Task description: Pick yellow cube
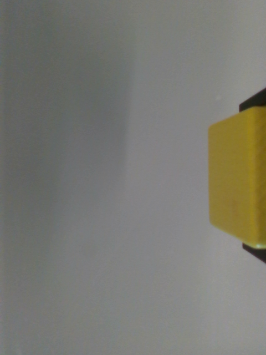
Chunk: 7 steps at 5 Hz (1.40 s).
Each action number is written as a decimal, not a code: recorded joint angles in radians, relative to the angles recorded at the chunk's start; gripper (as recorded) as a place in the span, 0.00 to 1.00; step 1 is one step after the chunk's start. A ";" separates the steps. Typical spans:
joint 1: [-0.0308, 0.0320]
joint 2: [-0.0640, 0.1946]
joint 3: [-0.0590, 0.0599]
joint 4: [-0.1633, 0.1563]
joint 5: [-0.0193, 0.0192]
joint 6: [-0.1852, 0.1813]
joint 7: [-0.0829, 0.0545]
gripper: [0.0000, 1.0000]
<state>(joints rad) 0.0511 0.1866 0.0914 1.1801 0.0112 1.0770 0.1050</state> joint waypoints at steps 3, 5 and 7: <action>-0.0013 -0.038 0.001 0.057 0.0034 0.095 -0.001 1.00; -0.0019 -0.057 0.001 0.085 0.0050 0.141 -0.001 1.00; -0.0026 -0.075 0.002 0.112 0.0066 0.186 -0.001 1.00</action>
<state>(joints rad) 0.0486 0.1121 0.0929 1.2918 0.0178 1.2631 0.1038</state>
